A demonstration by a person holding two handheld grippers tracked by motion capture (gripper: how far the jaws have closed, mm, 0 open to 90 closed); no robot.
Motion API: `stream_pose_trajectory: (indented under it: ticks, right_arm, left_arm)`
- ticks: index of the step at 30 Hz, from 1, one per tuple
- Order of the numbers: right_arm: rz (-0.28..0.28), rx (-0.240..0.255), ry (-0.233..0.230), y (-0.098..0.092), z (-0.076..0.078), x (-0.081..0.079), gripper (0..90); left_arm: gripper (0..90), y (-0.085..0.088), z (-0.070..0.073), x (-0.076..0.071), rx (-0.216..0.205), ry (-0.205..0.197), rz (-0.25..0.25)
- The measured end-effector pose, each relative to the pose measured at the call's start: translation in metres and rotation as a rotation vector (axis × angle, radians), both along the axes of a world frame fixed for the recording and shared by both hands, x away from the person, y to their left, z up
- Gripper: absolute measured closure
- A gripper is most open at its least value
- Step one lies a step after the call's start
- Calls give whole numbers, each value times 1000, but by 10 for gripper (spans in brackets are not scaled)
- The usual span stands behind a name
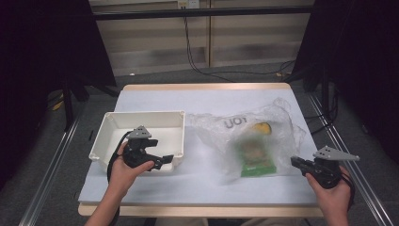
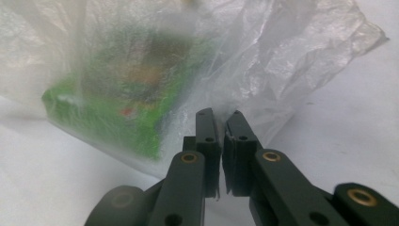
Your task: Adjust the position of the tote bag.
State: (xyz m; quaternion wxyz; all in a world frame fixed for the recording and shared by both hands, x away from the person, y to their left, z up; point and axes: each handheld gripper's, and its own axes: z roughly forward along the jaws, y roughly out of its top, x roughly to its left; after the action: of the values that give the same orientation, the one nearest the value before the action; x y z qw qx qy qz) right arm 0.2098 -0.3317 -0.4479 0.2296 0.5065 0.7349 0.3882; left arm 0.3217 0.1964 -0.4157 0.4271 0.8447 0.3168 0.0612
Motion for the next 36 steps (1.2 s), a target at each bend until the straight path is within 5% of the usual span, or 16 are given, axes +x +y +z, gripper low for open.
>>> stream_pose_trajectory:
  ticks: [17, 36]
  right_arm:
    - [-44, 17, -5, -21, -5, 25, 868]
    - [-36, 8, 10, -28, -10, 74, 872]
  left_arm:
    - [80, 4, -4, 8, -6, 7, 2]
    - [65, 8, -6, 19, -4, 6, 8]
